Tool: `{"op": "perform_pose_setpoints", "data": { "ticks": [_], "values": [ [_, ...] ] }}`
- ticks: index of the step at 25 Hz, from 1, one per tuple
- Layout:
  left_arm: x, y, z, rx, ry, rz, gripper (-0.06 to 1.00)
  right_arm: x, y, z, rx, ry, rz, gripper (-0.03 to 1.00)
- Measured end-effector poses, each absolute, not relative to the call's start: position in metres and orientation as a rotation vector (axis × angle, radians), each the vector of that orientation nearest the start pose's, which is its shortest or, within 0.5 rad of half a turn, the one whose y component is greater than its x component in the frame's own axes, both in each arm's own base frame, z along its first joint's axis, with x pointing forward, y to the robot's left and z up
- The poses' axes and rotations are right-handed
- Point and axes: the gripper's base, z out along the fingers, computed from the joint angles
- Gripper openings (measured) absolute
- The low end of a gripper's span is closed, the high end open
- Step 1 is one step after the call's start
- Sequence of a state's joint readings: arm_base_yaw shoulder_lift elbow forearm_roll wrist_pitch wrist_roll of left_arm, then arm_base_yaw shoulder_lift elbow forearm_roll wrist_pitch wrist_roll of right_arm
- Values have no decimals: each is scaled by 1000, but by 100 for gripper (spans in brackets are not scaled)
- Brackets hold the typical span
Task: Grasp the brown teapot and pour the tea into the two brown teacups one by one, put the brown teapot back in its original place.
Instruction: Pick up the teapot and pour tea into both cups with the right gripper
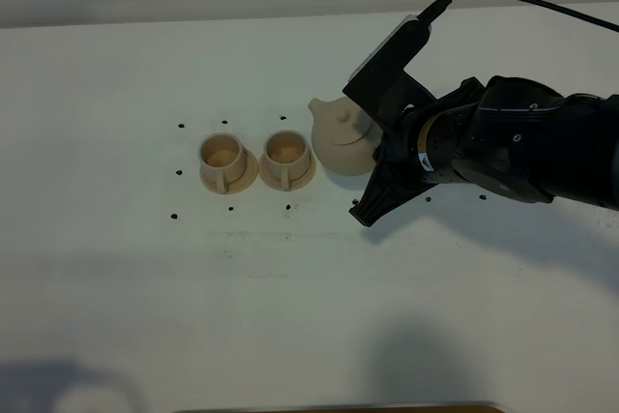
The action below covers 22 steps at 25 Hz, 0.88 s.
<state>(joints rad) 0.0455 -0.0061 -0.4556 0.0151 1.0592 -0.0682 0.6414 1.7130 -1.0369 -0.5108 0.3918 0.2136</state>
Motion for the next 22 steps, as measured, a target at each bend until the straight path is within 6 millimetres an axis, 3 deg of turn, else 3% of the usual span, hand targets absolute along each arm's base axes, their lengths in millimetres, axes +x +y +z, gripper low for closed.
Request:
{"op": "perform_pose_setpoints", "data": {
  "ticks": [22],
  "values": [
    [-1,1,265,-118,2078,6,50,293,212,192,-1233,2166,-213,8]
  ]
}}
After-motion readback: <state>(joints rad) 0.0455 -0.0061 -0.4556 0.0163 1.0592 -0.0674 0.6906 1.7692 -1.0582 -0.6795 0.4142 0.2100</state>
